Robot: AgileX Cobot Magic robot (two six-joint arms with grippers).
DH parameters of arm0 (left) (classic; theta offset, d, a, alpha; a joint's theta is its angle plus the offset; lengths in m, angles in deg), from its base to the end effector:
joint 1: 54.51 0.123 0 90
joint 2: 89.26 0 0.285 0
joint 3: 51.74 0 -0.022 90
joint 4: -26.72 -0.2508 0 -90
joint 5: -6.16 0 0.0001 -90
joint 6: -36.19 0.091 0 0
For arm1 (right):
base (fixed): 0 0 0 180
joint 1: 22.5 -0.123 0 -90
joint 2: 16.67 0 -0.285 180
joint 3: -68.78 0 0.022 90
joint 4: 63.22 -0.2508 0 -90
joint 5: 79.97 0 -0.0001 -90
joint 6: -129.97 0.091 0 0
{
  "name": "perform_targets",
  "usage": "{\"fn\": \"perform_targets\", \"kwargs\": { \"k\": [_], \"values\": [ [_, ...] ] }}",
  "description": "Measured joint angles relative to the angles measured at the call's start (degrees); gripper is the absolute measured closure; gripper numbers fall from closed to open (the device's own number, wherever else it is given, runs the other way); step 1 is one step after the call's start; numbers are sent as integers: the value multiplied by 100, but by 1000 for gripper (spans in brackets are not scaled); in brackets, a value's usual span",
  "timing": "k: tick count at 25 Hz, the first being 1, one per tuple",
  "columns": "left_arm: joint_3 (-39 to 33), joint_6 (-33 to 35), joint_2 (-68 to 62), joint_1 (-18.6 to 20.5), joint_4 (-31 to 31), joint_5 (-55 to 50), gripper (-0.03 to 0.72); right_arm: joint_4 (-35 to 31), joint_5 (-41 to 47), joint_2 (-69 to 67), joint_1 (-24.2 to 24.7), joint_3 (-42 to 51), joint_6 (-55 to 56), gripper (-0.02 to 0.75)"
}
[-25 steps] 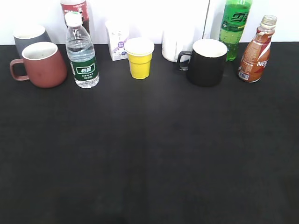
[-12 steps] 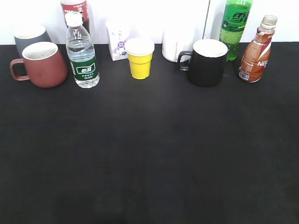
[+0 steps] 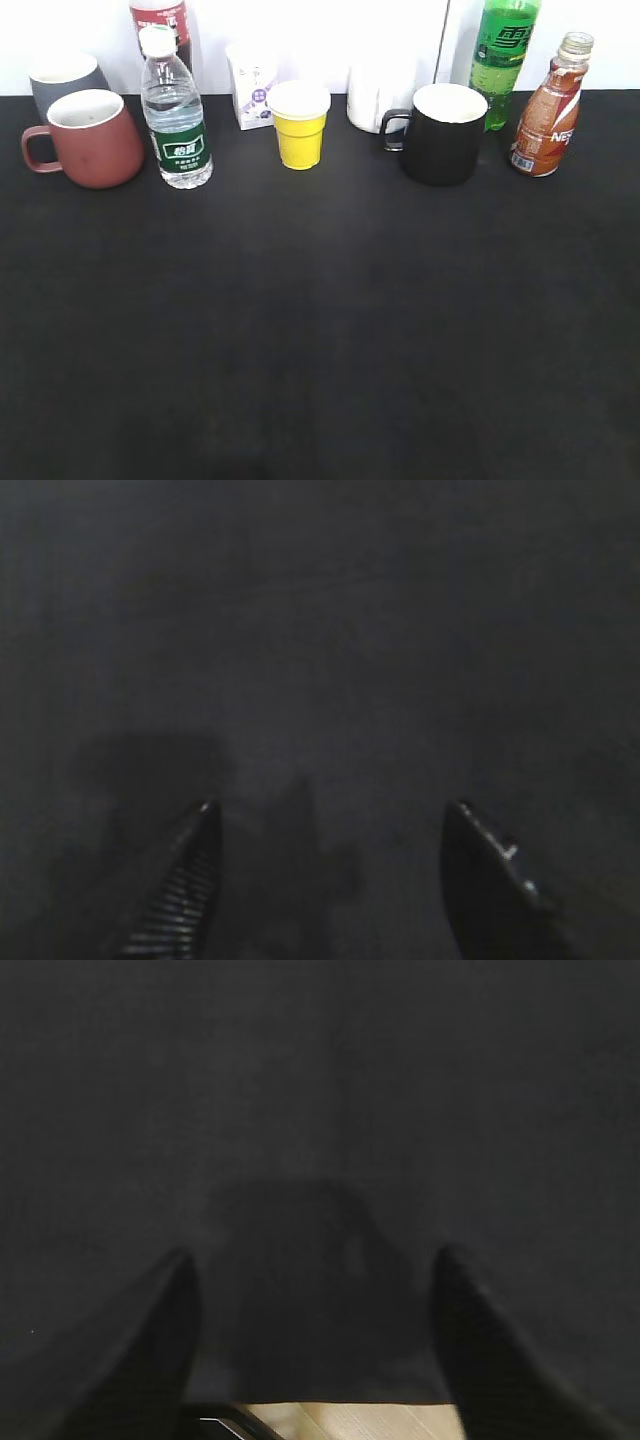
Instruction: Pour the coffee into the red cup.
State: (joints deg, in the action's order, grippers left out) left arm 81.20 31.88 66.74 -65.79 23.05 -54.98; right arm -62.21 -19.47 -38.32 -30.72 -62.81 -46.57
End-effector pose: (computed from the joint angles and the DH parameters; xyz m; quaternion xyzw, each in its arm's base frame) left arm 0.0373 -0.0022 0.2801 0.0583 0.9119 -0.0233 0.4055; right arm 0.0323 0.0033 0.2751 -0.0385 0.9075 0.0338 0.4169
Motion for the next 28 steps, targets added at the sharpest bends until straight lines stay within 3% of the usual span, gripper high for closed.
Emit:
{"fn": "perform_targets", "kwargs": {
  "k": [6, 10, 13, 20, 28],
  "values": [
    [0, 0, 12, 17, 5, 0, 172, 0, -6, 29, 6, 0, 4, 234],
    [0, 0, 538, 687, 10, 0, 172, -7, -24, 528, 592, 0, 4, 234],
    [0, 0, 1222, 1172, 10, 0, 172, -7, -31, 1101, 669, 0, 4, 234],
    [0, 0, 1666, 1238, 10, -3, 175, -24, -59, 1432, 669, 2, 11, 237],
    [0, 0, 1666, 1238, 10, -3, 298, -28, -59, 1432, 669, 2, 11, 237]
  ]
}}
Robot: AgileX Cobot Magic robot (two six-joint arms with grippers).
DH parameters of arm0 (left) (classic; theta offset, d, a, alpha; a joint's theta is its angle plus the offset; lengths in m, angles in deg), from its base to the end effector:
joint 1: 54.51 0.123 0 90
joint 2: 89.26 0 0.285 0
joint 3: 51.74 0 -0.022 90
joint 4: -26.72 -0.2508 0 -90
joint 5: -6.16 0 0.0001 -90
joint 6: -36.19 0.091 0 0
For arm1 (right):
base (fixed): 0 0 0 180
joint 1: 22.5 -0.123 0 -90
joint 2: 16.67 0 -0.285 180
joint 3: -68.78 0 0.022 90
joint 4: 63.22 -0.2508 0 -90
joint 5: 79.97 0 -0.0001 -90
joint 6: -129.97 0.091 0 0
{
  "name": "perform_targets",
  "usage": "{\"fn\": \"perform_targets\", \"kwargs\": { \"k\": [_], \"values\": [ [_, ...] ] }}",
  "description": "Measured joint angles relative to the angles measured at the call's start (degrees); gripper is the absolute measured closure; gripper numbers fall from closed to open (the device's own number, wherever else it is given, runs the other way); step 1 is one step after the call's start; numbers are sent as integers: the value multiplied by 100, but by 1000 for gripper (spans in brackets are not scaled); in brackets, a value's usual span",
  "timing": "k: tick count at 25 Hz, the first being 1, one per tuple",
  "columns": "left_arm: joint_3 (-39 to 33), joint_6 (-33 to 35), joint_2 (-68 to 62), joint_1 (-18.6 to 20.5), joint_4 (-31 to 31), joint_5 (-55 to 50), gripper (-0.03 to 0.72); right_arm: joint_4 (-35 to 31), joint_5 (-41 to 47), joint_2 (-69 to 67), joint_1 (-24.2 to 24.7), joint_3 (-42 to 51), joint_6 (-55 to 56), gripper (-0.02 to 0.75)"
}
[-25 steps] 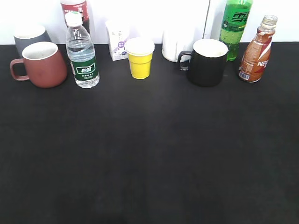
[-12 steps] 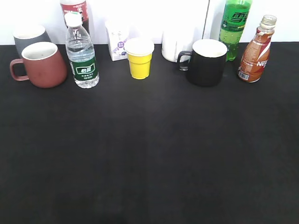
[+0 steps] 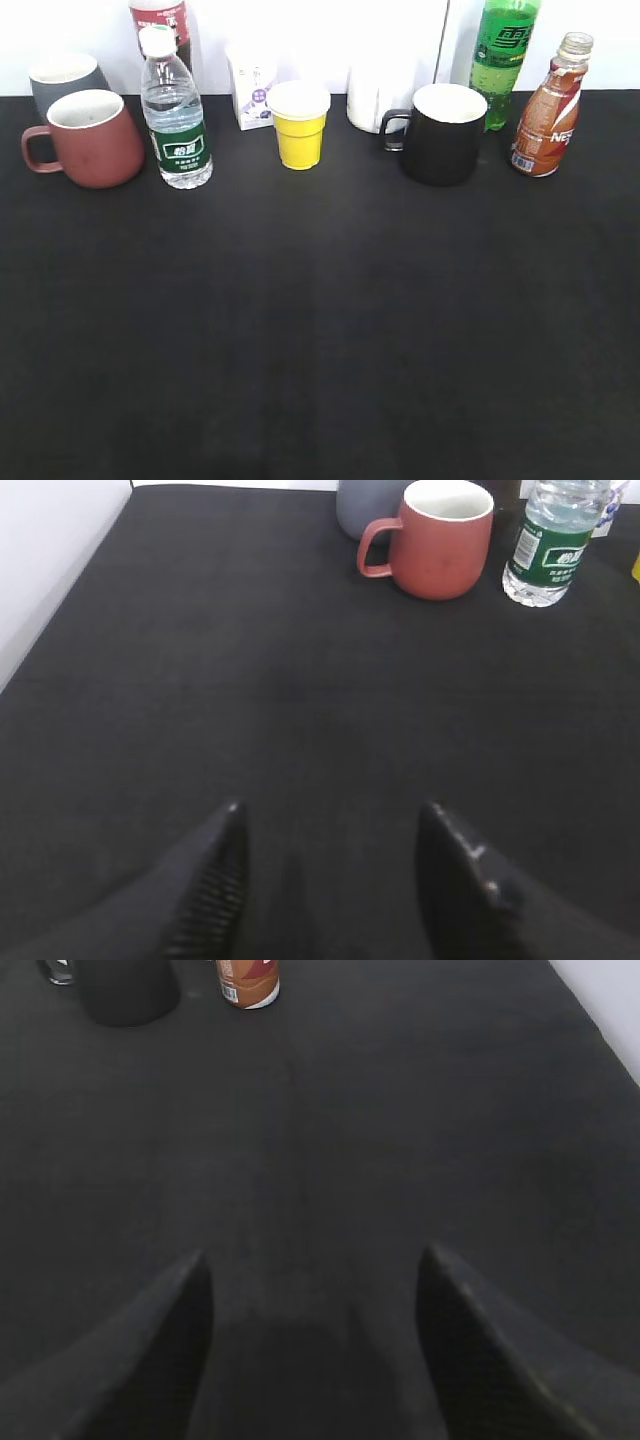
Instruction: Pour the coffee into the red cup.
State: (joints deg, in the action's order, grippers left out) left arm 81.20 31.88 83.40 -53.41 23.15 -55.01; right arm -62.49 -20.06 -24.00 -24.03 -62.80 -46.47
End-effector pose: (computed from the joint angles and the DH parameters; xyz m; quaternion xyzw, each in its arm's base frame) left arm -0.0097 0.0048 0.2841 -0.0417 0.8446 0.0162 0.5335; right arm -0.0057 -0.0012 0.2792 0.0152 0.8463 0.0173 0.5322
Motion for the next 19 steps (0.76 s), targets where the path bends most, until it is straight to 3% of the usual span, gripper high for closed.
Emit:
{"fn": "perform_targets", "kwargs": {
  "k": [7, 19],
  "values": [
    [0, 0, 0, 0, 0, 0, 431, 0, 0, 0, 0, 0, 0, 237],
    [0, 0, 0, 0, 0, 0, 437, 0, 0, 0, 0, 0, 0, 241]
  ]
}}
